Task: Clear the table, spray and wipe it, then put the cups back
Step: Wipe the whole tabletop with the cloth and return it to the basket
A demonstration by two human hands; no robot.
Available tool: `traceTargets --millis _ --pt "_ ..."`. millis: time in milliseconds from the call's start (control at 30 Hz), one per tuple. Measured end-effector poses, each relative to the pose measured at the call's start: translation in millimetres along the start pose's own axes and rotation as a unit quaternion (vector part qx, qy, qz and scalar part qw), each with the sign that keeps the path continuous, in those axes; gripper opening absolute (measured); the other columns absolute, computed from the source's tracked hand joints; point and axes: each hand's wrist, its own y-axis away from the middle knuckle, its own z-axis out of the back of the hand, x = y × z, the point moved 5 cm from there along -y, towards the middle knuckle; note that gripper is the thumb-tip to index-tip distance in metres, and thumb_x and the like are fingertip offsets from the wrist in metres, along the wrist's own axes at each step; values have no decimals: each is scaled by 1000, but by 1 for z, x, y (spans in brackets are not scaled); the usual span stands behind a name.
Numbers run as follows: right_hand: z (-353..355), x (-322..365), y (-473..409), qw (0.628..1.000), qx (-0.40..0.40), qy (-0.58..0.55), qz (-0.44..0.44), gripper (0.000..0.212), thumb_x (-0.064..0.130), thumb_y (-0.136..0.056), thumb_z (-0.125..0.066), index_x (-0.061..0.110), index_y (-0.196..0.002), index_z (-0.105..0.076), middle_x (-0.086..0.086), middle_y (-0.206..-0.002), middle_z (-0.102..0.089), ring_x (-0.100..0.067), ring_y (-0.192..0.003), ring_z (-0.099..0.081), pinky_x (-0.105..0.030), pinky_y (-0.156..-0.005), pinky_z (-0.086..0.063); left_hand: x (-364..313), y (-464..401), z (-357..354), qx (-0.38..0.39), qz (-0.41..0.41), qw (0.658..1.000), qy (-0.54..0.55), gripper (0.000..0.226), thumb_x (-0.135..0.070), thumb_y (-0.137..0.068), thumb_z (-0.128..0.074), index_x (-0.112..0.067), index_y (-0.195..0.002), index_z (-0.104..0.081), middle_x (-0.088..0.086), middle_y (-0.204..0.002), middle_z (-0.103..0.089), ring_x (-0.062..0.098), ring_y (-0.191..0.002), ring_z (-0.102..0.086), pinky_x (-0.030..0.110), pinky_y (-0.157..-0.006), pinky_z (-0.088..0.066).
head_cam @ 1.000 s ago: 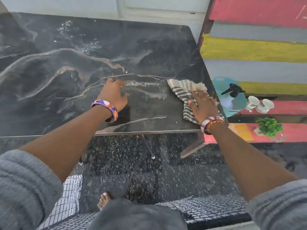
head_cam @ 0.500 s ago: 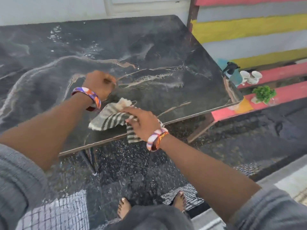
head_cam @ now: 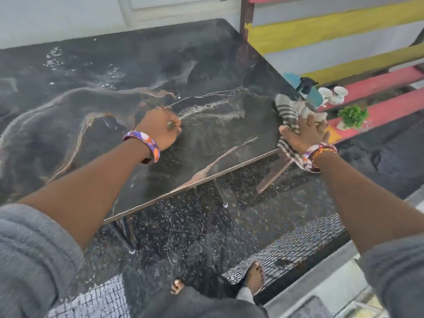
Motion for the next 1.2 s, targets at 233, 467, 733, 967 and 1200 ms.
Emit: traceTargets --millis 233,467,733,967,1200 --pt "-11 69 3 990 -12 62 125 55 37 -95 -41 25 -146 -25 -4 -158 -10 -32 -146 -7 -44 -118 -6 44 1 15 -30 23 999 -35 22 -12 -83 -56 -6 -100 -69 21 -113 -63 40 -105 -58 39 -92 -45" --pt "-87 211 110 920 103 -101 364 42 17 -93 -53 18 -135 -48 -6 -148 -39 -21 -138 -33 -23 -110 -21 78 16 31 -14 56 996 -71 25 -1 -76 -53 -8 -88 -73 20 -98 -71 38 -92 -63 37 -86 -49" --pt "-26 150 77 831 10 -531 168 28 8 -87 -59 6 -115 -62 -7 -101 -71 -7 -83 -67 -32 -84 -57 90 2 44 -42 57 988 -138 27 -15 -80 -47 -10 -92 -71 22 -103 -65 44 -91 -61 48 -83 -53" --pt "-21 39 -16 990 -67 -60 -110 96 77 -66 -23 23 -146 -24 -19 -153 -25 -40 -143 -13 -56 -116 -7 64 -48 16 -24 14 996 -81 28 -11 -78 -53 -7 -101 -68 23 -122 -54 41 -114 -50 48 -97 -46" --pt "-4 67 -92 988 -106 32 -109 71 59 -92 -24 21 -150 -7 -19 -157 2 -38 -145 5 -48 -117 7 52 -123 7 -51 -11 997 -56 31 -14 -77 -52 -9 -103 -69 21 -124 -57 38 -122 -45 47 -99 -43"
